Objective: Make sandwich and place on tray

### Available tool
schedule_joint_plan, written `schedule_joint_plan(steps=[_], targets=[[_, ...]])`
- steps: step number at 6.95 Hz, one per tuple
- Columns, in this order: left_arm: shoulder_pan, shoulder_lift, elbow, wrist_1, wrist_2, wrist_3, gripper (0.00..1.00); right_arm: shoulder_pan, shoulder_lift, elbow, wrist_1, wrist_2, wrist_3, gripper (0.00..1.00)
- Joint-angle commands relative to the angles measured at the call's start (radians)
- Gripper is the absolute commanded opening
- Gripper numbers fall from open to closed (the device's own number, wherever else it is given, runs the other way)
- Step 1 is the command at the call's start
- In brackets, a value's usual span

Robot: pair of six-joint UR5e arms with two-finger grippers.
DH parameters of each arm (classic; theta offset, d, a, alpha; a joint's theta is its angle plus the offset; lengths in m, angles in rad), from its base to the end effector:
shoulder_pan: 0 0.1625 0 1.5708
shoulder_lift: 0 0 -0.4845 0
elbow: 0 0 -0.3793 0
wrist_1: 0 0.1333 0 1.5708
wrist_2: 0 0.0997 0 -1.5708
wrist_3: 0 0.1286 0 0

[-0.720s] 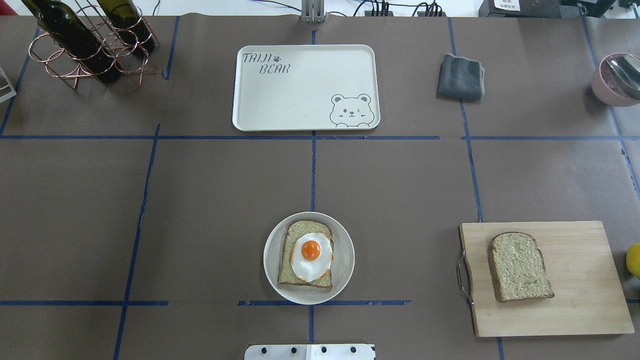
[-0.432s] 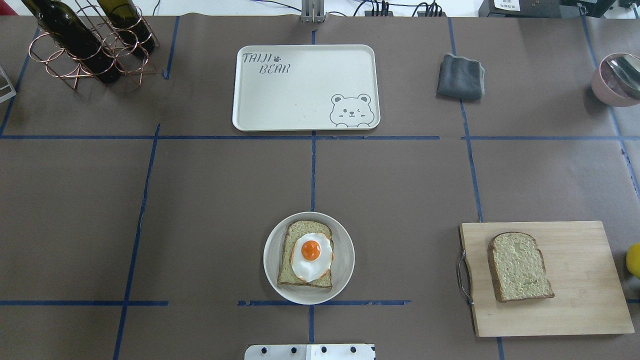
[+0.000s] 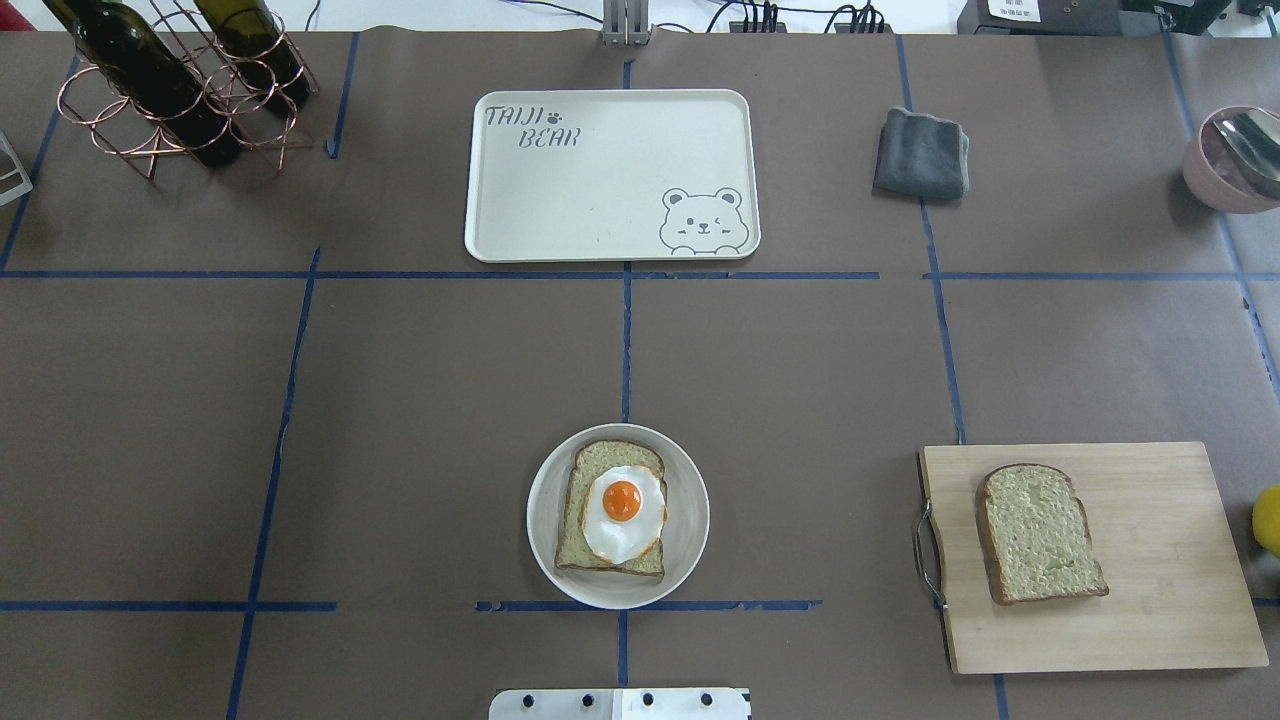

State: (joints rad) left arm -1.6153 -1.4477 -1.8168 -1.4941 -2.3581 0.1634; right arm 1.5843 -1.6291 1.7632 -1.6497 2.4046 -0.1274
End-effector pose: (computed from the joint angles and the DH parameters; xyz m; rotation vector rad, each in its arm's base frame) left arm -0.0609 -0.4184 0.6829 0.1253 0.7789 0.1309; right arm 0.0442 -0.4514 0.6763 0.1106 -0.8285 -0.1302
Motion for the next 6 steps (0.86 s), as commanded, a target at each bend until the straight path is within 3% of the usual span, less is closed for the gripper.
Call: schedule_joint_plan(steps=[1, 2, 3, 4, 5, 6], targets=[[0.000, 0.004, 0.001, 0.000, -0.001, 0.001, 1.00, -0.032, -0.056, 0.051, 0.017, 0.053, -0.008, 1.00], [0.000, 0.006, 0.001, 0.000, 0.000, 0.001, 1.00, -0.084, -0.098, 0.068, 0.235, 0.073, 0.024, 1.00], [0.000, 0.006, 0.002, 0.000, -0.001, 0.001, 1.00, -0.158, -0.153, 0.068, 0.454, 0.073, 0.178, 1.00], [0.002, 0.004, 0.002, -0.001, -0.001, 0.001, 1.00, -0.255, -0.175, 0.067, 0.637, 0.068, 0.457, 1.00], [0.002, 0.004, 0.001, 0.000, -0.001, 0.001, 1.00, -0.355, -0.199, 0.068, 0.768, 0.058, 0.661, 1.00], [0.002, 0.003, 0.001, -0.001, -0.003, 0.001, 1.00, -0.438, -0.245, 0.084, 0.842, -0.009, 0.778, 0.98]])
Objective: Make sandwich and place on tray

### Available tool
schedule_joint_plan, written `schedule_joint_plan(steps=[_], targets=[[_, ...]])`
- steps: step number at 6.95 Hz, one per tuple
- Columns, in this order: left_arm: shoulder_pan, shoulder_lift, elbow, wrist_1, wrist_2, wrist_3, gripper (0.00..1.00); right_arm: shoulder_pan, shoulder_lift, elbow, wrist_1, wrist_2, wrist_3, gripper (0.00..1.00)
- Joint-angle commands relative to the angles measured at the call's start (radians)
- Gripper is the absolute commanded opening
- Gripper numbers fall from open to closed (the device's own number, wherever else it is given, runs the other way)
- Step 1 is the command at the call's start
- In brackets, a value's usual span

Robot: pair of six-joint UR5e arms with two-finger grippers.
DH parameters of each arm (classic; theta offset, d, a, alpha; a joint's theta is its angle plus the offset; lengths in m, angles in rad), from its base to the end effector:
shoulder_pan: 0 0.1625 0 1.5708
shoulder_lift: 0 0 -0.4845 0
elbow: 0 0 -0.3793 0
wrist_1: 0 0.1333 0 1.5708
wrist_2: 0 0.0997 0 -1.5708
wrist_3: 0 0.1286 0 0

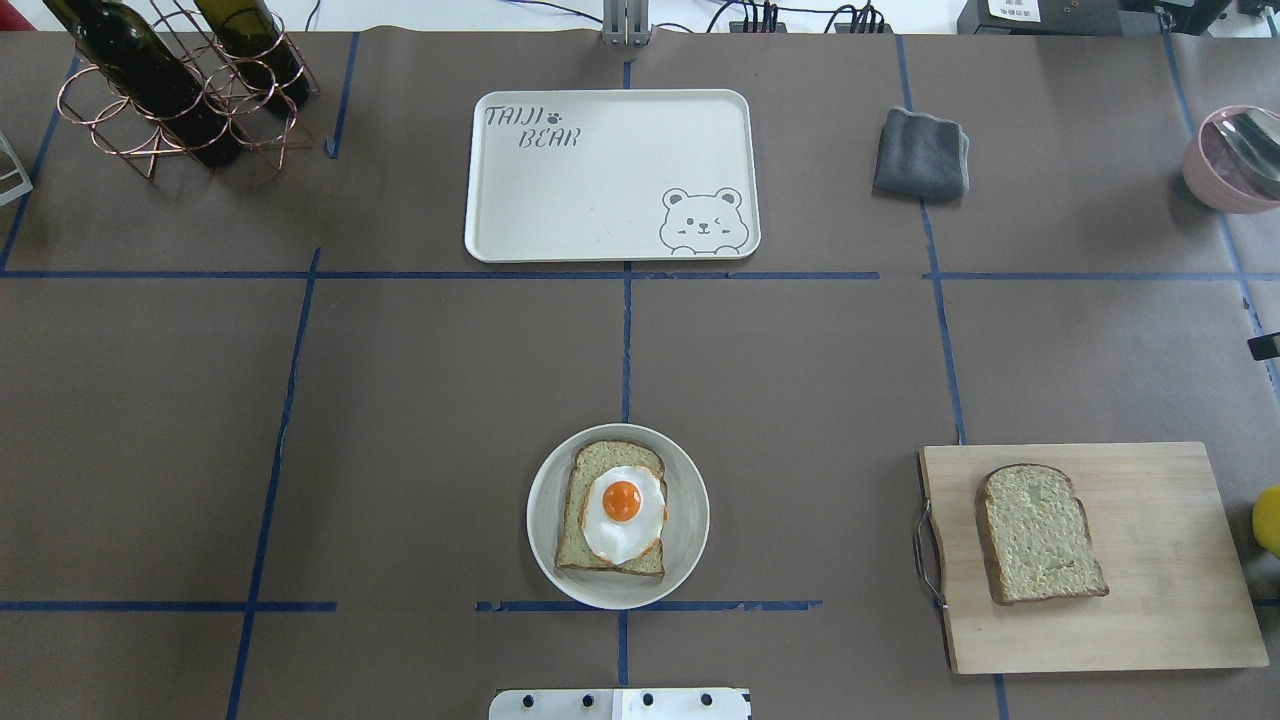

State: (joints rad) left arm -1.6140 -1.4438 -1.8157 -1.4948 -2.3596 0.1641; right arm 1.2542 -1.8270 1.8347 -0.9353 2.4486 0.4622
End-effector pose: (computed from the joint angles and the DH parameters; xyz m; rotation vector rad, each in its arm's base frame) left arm -0.0601 -0.4165 0.6848 0.1212 0.7809 0.1311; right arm -0.0874 -0.3771 0.6342 0.2338 -1.0086 -0.1497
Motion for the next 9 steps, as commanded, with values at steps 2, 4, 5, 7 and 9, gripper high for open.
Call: schedule_joint_plan(steps=[2, 4, 5, 7, 9], targets=[[-0.001, -0.001, -0.002, -0.001, -0.004, 0.000, 1.00, -0.313, -0.104, 0.026, 0.327, -0.178, 0.480, 0.97], [0.000, -0.001, -0.005, -0.001, -0.004, 0.000, 1.00, -0.480, -0.147, 0.032, 0.427, -0.342, 0.617, 0.96], [-0.001, -0.001, -0.007, -0.001, -0.004, 0.000, 1.00, -0.546, -0.147, 0.032, 0.428, -0.408, 0.685, 0.83], [0.000, -0.001, -0.005, -0.001, -0.004, 0.000, 1.00, -0.653, -0.146, 0.038, 0.429, -0.503, 0.739, 0.64], [-0.001, -0.001, -0.007, -0.001, -0.004, 0.000, 1.00, -0.667, -0.146, 0.037, 0.429, -0.502, 0.739, 0.57]])
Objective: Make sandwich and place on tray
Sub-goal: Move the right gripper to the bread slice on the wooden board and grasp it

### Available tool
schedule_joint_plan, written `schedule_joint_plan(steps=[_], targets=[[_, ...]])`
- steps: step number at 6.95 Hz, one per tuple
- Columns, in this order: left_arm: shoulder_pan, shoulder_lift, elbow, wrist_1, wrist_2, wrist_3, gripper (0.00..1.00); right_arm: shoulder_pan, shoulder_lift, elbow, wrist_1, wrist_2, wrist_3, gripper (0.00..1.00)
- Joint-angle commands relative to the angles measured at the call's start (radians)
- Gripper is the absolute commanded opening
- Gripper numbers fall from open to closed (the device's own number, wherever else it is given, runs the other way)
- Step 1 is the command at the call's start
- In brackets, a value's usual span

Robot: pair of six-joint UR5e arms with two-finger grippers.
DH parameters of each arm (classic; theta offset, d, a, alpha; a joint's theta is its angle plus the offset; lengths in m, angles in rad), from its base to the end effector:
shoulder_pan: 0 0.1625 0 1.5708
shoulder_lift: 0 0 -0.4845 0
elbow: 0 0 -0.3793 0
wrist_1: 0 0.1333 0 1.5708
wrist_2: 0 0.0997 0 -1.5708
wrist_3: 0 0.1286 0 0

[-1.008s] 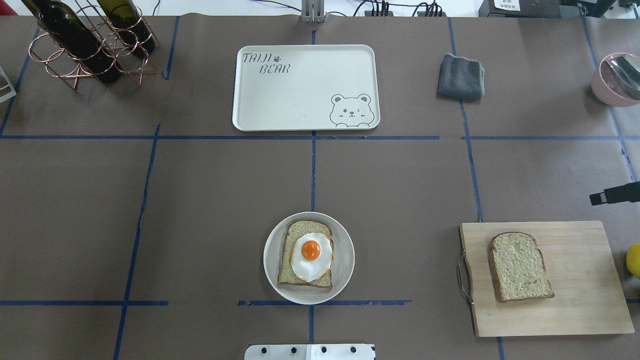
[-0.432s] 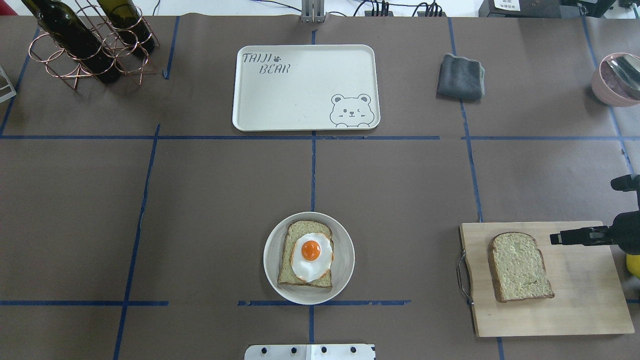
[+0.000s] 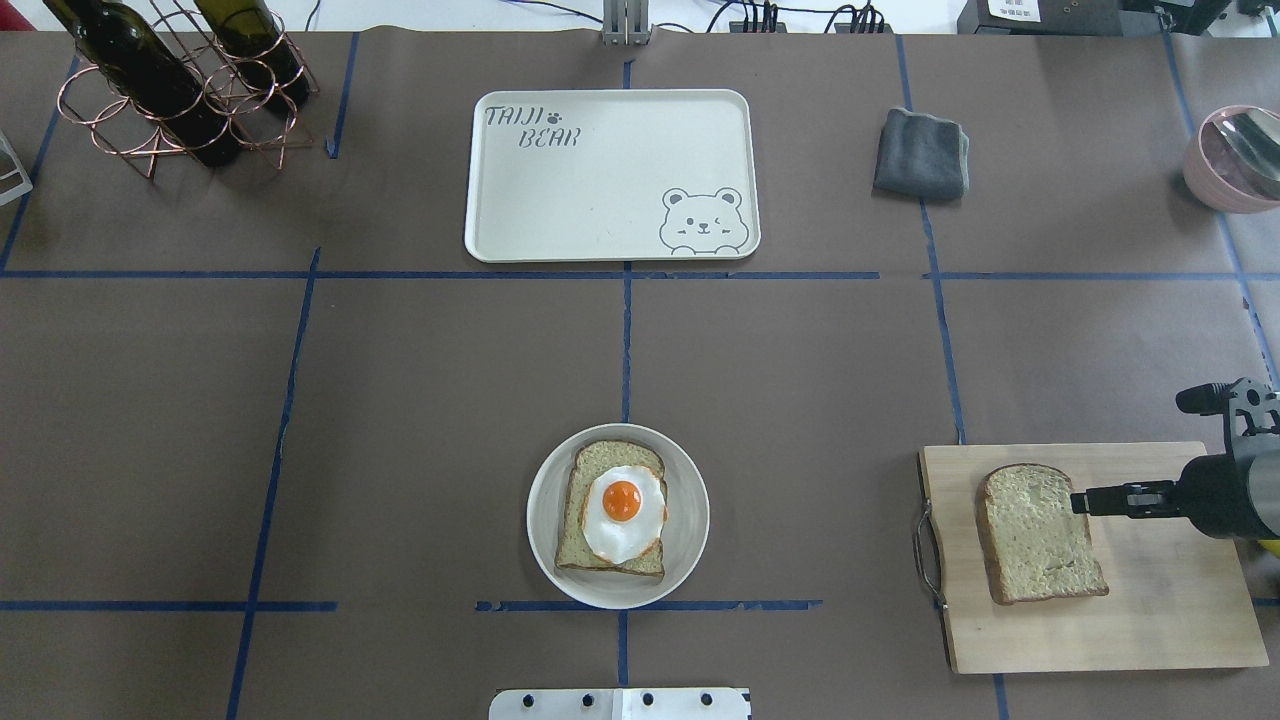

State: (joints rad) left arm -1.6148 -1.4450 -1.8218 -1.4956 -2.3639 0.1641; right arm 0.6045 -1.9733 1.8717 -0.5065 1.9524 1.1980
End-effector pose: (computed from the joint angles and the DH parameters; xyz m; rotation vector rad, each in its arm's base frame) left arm -0.0601 -0.4174 0.6809 0.1296 0.7843 0.1335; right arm -0.2332 -0.2649 0.6331 0.1357 -1.0028 0.0279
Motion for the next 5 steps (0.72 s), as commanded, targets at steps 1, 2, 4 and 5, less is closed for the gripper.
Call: schedule_joint_plan(steps=[1, 2, 4, 5], targets=[[-0.001, 0.000, -0.001, 0.000, 0.000, 0.000, 1.00, -0.028, 0.007, 0.001, 0.002, -0.006, 0.003, 0.55], [-0.001, 0.000, -0.001, 0.000, 0.000, 0.000, 1.00, -0.035, 0.007, 0.000, 0.002, -0.006, 0.002, 0.53], [-0.001, 0.000, -0.001, 0.000, 0.000, 0.000, 1.00, -0.055, 0.007, 0.000, 0.002, -0.006, 0.002, 0.48], [-0.001, 0.000, -0.001, 0.000, 0.000, 0.000, 1.00, -0.055, 0.007, 0.000, 0.002, -0.006, 0.002, 0.42]])
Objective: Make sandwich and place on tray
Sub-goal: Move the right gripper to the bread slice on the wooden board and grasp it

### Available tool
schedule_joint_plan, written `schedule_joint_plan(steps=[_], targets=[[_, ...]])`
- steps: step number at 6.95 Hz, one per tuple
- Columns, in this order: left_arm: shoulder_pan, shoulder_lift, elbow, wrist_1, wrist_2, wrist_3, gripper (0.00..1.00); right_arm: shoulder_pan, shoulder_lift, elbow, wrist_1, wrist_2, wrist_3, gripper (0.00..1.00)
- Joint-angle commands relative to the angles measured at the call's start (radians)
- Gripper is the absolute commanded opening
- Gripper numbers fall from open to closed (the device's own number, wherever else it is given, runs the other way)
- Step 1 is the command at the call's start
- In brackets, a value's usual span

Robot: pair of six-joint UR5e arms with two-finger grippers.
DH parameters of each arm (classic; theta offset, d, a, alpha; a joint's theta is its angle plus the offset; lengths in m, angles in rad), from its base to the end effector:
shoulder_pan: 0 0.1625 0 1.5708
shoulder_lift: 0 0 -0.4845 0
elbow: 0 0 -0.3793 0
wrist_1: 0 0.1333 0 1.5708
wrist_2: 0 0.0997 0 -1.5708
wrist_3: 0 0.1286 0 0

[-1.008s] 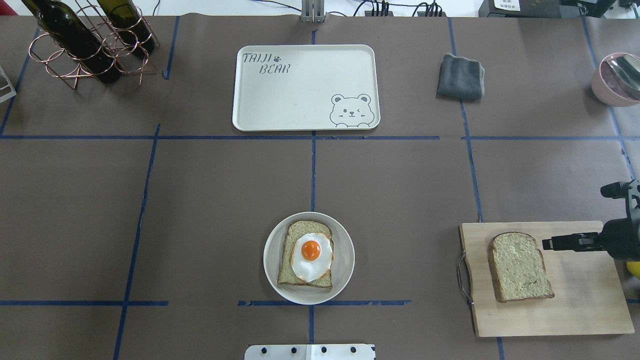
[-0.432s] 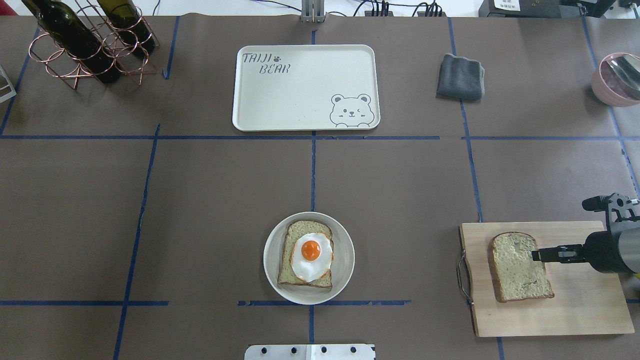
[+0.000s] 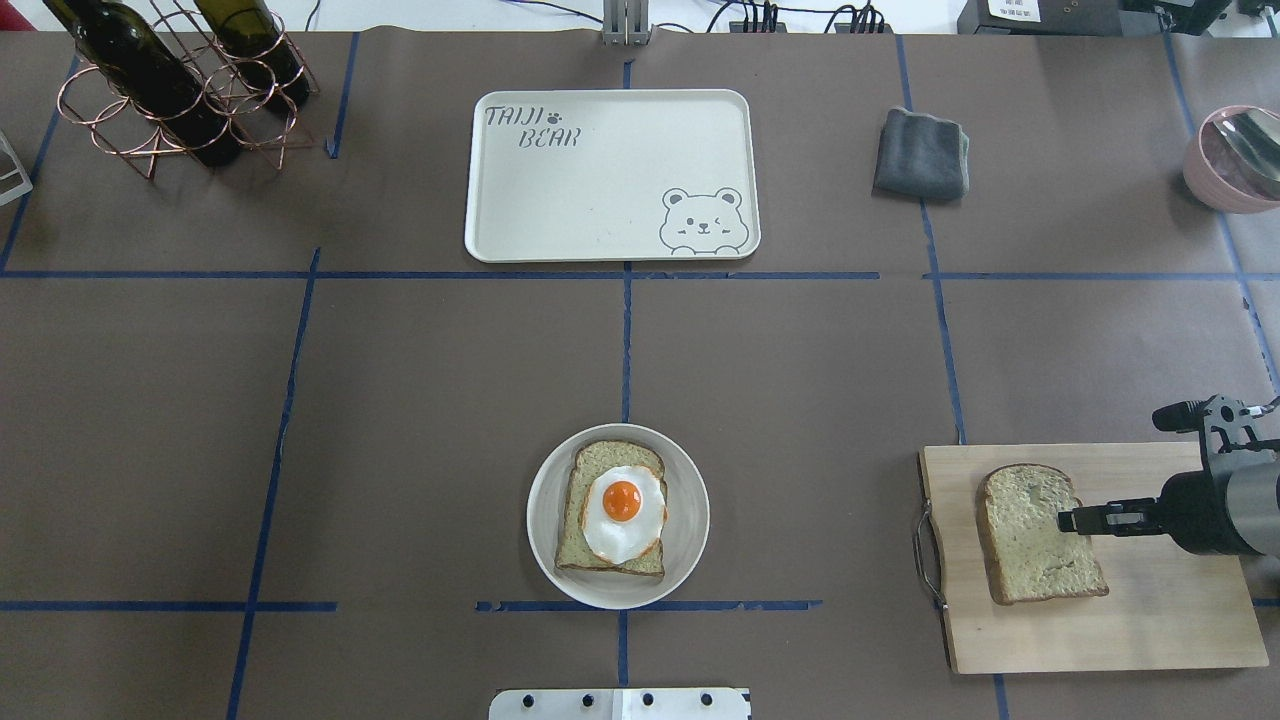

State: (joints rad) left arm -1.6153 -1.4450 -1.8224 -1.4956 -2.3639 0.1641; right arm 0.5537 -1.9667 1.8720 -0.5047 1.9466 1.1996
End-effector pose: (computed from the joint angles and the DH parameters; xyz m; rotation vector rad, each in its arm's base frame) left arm -0.0603 -0.4174 0.6806 0.1303 0.7842 0.1333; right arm -0.2488 -0.2551 0.6306 0.1186 -1.0114 -0.0160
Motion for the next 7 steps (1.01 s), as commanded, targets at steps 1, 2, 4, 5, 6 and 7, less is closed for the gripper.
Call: schedule_joint_plan(steps=[1, 2, 4, 5, 6, 7], targets=[[-0.002, 0.000, 0.000, 0.001, 0.000, 0.000, 1.00, -0.005, 0.000, 0.001, 0.000, 0.002, -0.003, 0.03], [-0.002, 0.000, 0.000, 0.002, 0.000, 0.000, 1.00, -0.003, 0.000, 0.002, 0.006, 0.002, -0.011, 0.00], [-0.002, 0.003, -0.008, 0.002, 0.000, 0.000, 1.00, 0.000, -0.008, 0.001, 0.034, 0.003, -0.012, 0.00], [-0.002, 0.006, -0.015, 0.002, 0.000, 0.000, 1.00, 0.000, -0.008, 0.001, 0.034, 0.002, -0.012, 0.00], [-0.002, 0.006, -0.015, 0.002, 0.000, -0.002, 1.00, 0.005, -0.006, 0.013, 0.035, 0.011, -0.012, 0.00], [-0.002, 0.008, -0.015, 0.002, 0.000, 0.000, 1.00, 0.041, -0.006, 0.047, 0.037, 0.064, -0.011, 0.00]])
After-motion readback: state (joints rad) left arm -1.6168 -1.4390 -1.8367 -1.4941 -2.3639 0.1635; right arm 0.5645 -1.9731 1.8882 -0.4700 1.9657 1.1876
